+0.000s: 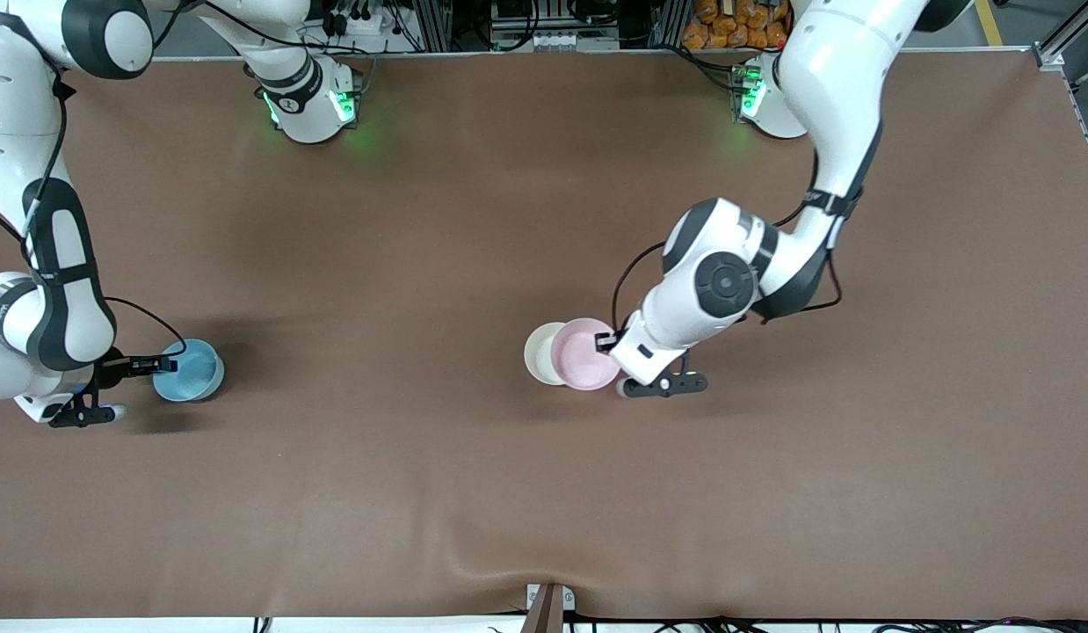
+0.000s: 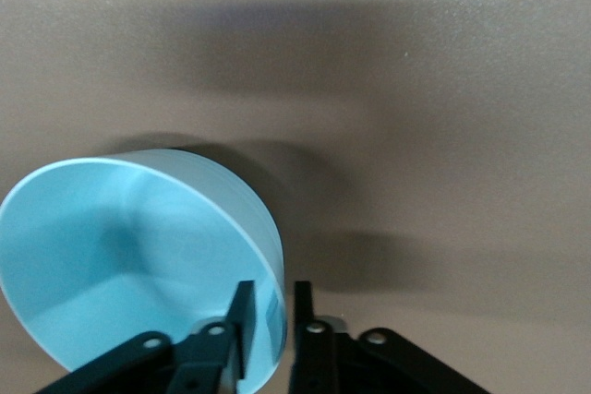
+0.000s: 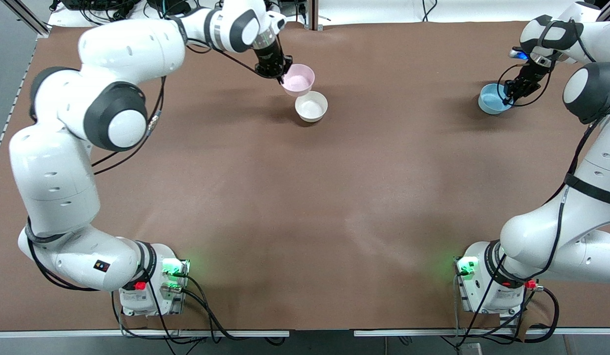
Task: Stack pink and blue bowls on white bowl
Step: 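Carry the pink bowl with the left gripper over the white bowl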
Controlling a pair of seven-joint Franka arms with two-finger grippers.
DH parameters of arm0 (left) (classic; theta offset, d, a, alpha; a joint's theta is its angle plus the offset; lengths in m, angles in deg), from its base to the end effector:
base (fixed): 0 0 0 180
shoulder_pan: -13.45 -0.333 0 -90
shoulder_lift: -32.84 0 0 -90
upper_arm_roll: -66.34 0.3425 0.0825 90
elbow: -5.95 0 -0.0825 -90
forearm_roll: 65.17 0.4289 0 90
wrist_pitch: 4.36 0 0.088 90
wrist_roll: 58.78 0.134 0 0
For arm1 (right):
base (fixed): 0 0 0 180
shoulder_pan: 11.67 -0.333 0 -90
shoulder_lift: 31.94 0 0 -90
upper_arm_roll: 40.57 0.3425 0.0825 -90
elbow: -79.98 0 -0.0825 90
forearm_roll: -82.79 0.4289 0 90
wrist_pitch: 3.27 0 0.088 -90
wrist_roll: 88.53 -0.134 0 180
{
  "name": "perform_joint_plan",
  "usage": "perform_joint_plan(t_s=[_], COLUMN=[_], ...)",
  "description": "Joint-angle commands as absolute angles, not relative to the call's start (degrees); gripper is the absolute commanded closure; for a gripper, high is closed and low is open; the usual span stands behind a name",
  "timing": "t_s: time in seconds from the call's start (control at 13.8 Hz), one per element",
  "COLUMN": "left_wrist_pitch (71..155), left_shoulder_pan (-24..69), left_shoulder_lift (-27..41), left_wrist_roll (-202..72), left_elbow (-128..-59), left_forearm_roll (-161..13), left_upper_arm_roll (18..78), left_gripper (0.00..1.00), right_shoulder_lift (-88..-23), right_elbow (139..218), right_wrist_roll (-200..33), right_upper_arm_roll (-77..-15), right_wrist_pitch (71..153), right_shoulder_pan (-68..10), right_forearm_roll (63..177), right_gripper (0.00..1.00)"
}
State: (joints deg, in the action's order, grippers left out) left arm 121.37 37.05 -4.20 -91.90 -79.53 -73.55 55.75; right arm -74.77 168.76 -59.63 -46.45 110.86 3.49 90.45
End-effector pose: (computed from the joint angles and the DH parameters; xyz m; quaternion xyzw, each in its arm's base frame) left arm 0.6482 -0.4240 0.2750 0.9915 0.0514 -0.0374 0.1136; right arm 0.6723 -0.2389 0.1528 -0.9878 -0.0399 0.1270 0.0809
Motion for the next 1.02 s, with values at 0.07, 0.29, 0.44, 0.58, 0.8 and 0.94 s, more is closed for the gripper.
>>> perform_joint_plan(t_s=[0.07, 0.29, 0.44, 0.58, 0.8, 0.94], left_wrist_pitch=[125.27, 125.98, 126.33, 127.3, 130.11, 130.64], left_shoulder_pan=[40.78, 41.92, 41.93, 41.93, 41.84, 42.36], left_shoulder_lift=[-6.89, -6.89, -6.89, -6.72, -6.28, -6.36], left_wrist_roll=[-96.13, -96.31, -96.22, -96.22, -96.22, -96.31], left_elbow=[-77.72, -78.95, -80.53, -82.29, -85.02, -84.76], left_forearm_roll=[-72.11, -72.02, -71.94, -71.59, -70.53, -70.53], left_upper_arm_roll=[56.41, 56.32, 56.41, 56.41, 56.41, 56.41], left_gripper=[1.0, 1.0, 1.0, 1.0, 1.0, 1.0], right_shoulder_lift=[-73.96, -73.34, -72.38, -69.93, -66.05, -63.94], right_elbow=[166.38, 163.31, 161.37, 160.84, 160.92, 160.92], right_wrist_roll=[-57.59, -56.54, -56.62, -57.15, -57.67, -61.0], right_upper_arm_roll=[-45.32, -45.23, -45.23, -45.15, -45.15, -45.06], right_wrist_pitch=[106.52, 101.34, 97.65, 94.74, 90.79, 89.9], right_shoulder_pan=[4.24, 4.24, 3.89, 2.93, 0.47, -0.94], right_forearm_roll=[92.1, 94.21, 94.74, 95.35, 95.62, 95.62], right_gripper=[1.0, 1.0, 1.0, 1.0, 1.0, 1.0])
